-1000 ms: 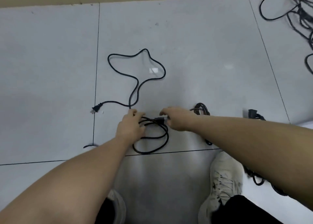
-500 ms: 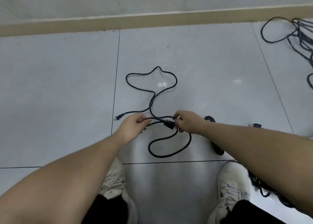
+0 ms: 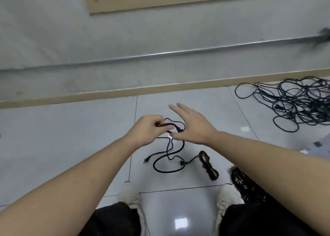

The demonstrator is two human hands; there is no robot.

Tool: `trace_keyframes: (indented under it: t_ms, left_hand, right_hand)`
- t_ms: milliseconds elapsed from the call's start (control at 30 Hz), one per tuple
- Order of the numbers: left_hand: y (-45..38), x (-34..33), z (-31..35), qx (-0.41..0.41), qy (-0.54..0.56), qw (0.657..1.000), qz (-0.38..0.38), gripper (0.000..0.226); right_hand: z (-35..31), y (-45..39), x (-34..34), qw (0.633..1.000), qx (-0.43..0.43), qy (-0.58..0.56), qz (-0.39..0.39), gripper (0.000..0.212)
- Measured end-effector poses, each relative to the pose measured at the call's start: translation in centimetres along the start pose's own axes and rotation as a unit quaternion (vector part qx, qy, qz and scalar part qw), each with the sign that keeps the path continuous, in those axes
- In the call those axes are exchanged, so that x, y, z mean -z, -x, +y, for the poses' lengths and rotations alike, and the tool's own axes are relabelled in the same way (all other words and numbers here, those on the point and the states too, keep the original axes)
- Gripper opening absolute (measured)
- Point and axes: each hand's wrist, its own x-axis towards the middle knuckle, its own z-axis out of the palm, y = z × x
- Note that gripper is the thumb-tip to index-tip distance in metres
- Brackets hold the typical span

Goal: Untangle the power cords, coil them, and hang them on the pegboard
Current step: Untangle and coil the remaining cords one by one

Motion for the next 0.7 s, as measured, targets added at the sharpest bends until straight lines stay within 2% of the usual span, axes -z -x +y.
trace_keyframes:
  t_ms: [100,133,167,233,300,367,400,433,467,533,567,600,633,667,700]
  left_hand:
    - [2.4,-0.3,3.1,-0.013,0.067,0.997,0.038,0.036]
    - [3.0,-0.5,3.9,-0.007,0.116,0.992,0.055,0.033]
    - [3.5,-0.8,4.5,0.003,0.173,0.983,0.065,0.032]
    - [4.3,-1.7,5.0,0.027,0.248,0.966,0.070,0.048]
    - [5.3,-2.9,5.0,0.045,0.235,0.970,0.047,0.071]
    - [5.8,-4.1,4.9,0.048,0.215,0.975,-0.006,0.083]
    - [5.9,-4.5,4.9,0.045,0.219,0.975,-0.006,0.086]
    - [6.1,-4.7,4.9,0.046,0.225,0.973,0.026,0.085]
    - [6.1,-4.8,4.7,0.053,0.222,0.968,0.101,0.075]
    - [6.2,-5.3,4.0,0.099,0.209,0.937,0.261,0.034]
    - [6.4,-5.6,3.7,0.150,0.228,0.923,0.270,0.036]
    - [6.8,-5.9,3.6,0.214,0.258,0.917,0.214,0.048]
    - [6.9,-6.3,3.4,0.272,0.292,0.909,0.122,0.060]
    - [6.9,-6.4,3.3,0.316,0.330,0.889,0.031,0.073]
    - [6.5,-6.5,3.2,0.341,0.375,0.861,-0.027,0.086]
  right_hand:
    - [-2.5,2.5,1.0,0.986,-0.030,-0.138,-0.092,0.033]
    - [-3.2,3.3,1.3,0.977,-0.040,-0.183,-0.098,0.027]
    - [-3.8,3.9,1.7,0.974,-0.045,-0.204,-0.086,0.032]
    - [-4.7,4.7,2.2,0.965,-0.055,-0.252,-0.037,0.043]
    - [-5.3,4.9,2.8,0.940,-0.088,-0.328,0.020,0.053]
    - [-5.8,4.8,3.3,0.909,-0.119,-0.399,0.027,0.058]
    - [-6.0,4.7,3.6,0.898,-0.131,-0.419,0.027,0.055]
    - [-6.2,4.6,3.7,0.887,-0.147,-0.436,0.039,0.053]
    - [-6.2,4.4,4.0,0.870,-0.163,-0.461,0.061,0.050]
    - [-5.8,3.9,4.6,0.809,-0.190,-0.547,0.102,0.044]
    - [-5.6,3.7,4.9,0.775,-0.202,-0.587,0.114,0.042]
    - [-5.4,3.7,5.2,0.747,-0.214,-0.618,0.121,0.042]
    - [-5.3,3.7,5.3,0.726,-0.227,-0.637,0.122,0.042]
    - [-5.3,3.8,5.4,0.712,-0.240,-0.650,0.117,0.041]
    - [-5.2,3.9,5.4,0.707,-0.250,-0.653,0.105,0.040]
